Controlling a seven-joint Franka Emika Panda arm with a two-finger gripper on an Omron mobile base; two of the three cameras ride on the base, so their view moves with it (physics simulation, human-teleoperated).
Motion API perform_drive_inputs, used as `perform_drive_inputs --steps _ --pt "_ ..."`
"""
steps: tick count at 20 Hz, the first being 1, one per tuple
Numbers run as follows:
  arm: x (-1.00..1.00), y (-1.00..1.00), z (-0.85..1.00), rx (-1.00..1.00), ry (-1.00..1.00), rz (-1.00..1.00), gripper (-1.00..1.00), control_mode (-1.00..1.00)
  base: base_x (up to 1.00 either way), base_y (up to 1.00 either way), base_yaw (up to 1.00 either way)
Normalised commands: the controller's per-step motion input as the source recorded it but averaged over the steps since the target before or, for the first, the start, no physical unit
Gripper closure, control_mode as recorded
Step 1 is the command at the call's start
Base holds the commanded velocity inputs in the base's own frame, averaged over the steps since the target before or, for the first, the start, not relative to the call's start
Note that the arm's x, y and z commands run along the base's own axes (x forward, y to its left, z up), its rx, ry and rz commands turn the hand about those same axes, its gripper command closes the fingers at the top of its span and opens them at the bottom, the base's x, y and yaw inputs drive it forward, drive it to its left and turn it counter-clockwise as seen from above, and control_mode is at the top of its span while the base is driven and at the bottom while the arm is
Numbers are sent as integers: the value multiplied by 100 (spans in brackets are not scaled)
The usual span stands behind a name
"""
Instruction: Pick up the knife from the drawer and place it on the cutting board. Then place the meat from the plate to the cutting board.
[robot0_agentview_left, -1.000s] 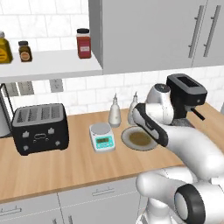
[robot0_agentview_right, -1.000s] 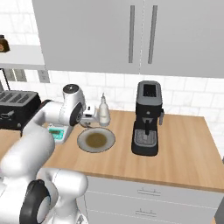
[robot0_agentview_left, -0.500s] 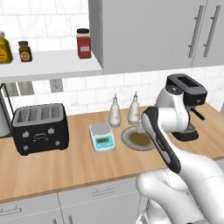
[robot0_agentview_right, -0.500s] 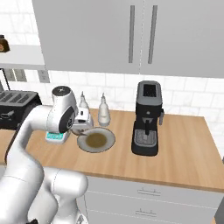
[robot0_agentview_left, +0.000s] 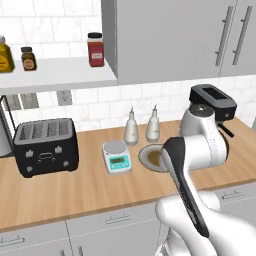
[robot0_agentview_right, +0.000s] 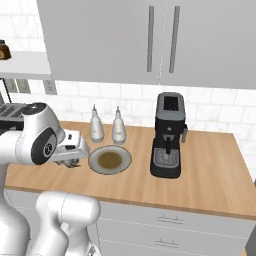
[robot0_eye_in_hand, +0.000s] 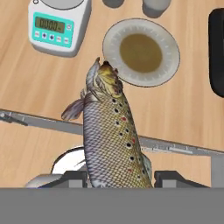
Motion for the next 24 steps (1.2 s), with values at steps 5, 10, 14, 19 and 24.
perform_drive_inputs --steps 5,10,14,19,24 --pt "-60 -10 -9 0 -1 0 100 -100 0 0 0" --pt "-5 -18 -37 0 -2 0 100 -100 0 0 0" --pt "0 0 -9 0 -2 0 100 -100 0 0 0" --pt "0 0 -9 2 -13 0 100 -100 0 0 0" --pt "-5 3 -2 0 -14 4 100 -100 0 0 0"
